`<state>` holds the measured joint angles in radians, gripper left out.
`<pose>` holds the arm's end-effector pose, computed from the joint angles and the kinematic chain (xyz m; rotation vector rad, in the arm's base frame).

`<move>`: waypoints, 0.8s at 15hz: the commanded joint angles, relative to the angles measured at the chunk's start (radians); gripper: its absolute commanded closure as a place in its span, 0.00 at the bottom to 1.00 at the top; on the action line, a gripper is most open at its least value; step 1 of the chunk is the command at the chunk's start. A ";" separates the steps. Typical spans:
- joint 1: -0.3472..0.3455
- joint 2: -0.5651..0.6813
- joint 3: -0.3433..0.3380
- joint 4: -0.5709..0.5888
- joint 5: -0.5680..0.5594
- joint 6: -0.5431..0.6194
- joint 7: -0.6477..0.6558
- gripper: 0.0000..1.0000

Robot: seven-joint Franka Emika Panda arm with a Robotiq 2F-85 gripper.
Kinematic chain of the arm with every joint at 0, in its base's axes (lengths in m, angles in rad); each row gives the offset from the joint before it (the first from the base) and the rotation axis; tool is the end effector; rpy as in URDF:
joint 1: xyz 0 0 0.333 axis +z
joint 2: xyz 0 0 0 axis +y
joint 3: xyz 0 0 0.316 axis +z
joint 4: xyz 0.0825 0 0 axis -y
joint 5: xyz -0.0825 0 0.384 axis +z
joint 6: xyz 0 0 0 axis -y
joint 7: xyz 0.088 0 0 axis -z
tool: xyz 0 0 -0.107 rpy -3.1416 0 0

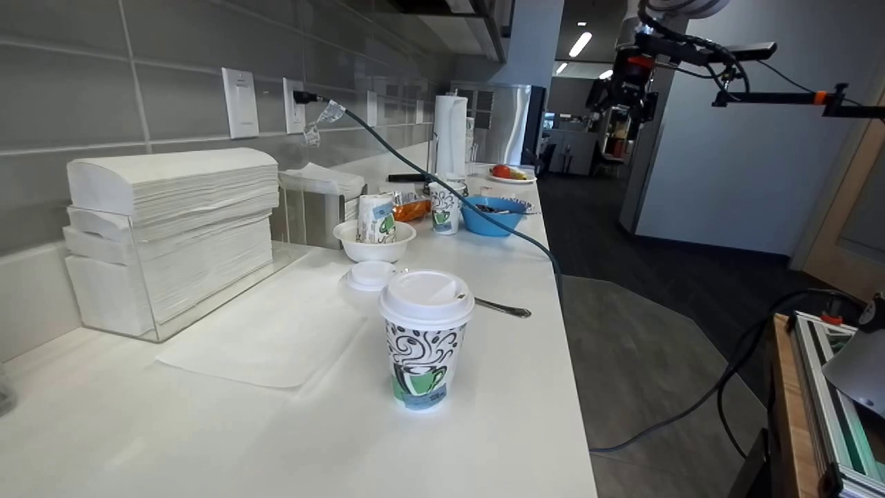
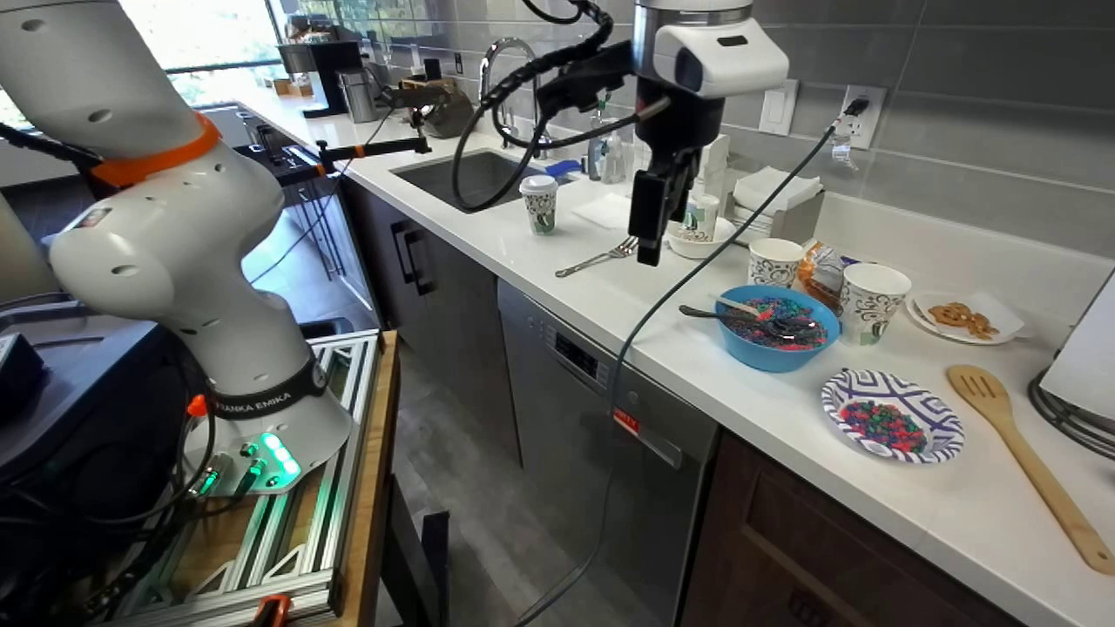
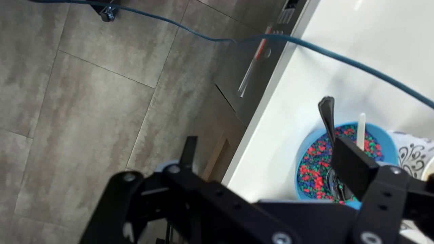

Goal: Pick up the small brown object on the right side of the bowl and put it in the plate with blue markings on the right

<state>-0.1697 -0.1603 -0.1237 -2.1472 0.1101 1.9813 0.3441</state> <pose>0.4832 -0.1408 0.4707 -2.8482 1.0079 0.0157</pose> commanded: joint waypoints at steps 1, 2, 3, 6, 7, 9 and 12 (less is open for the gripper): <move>0.016 0.184 0.019 0.182 0.047 0.024 0.189 0.00; 0.022 0.226 0.021 0.224 0.047 0.040 0.235 0.00; 0.028 0.270 0.020 0.271 0.048 0.045 0.278 0.00; 0.045 0.380 0.006 0.387 0.036 0.063 0.377 0.00; 0.043 0.413 0.002 0.421 0.051 0.066 0.392 0.00; 0.035 0.469 -0.006 0.474 0.077 0.085 0.402 0.00; 0.022 0.549 -0.013 0.542 0.127 0.109 0.390 0.00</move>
<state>-0.1402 0.2982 -0.1249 -1.6942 0.1844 2.0768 0.7230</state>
